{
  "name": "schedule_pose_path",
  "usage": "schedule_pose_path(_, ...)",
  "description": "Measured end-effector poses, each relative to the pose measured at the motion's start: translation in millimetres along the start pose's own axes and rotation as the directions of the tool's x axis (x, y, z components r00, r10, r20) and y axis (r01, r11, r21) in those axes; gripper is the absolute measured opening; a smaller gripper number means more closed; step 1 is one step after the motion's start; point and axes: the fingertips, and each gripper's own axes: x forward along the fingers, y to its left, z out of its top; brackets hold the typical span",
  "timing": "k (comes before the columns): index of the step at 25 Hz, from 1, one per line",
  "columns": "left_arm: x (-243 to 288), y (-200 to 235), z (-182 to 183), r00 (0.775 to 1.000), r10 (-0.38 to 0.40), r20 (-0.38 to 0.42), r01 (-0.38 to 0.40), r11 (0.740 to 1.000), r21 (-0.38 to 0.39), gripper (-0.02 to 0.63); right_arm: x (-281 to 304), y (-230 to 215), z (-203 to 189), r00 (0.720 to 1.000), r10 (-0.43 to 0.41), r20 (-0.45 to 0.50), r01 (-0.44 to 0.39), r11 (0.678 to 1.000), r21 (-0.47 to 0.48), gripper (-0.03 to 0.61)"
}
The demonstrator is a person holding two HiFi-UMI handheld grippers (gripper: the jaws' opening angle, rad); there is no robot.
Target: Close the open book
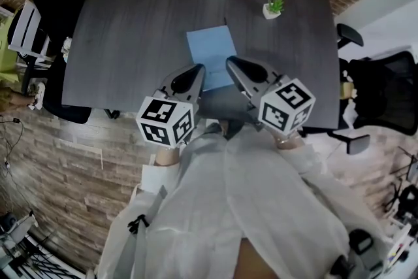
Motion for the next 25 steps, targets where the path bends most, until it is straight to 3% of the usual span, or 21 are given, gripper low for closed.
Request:
schedule_pose_path(4, -1, 1, -8, 0.998, 0.047, -0.045, -0.045, 0.998, 0.040, 0.006, -1, 1, -3, 1.000, -0.008, -0.005, 0.008, 1.000, -0.013, 0.011)
schedule_pose_path(10, -3, 1, -17, 0.994, 0.080, -0.075, -0.078, 0.996, 0.035, 0.005, -10, 6, -16, 1.000, -0.011, -0.016, 0.010, 1.000, -0.012, 0.011)
schedule_pose_path(25, -4, 1, -35, 0.990, 0.073, -0.118, -0.074, 0.997, 0.001, 0.005, -8, 2, -41, 0.997, -0.047, -0.068, 0.048, 0.999, 0.009, 0.006)
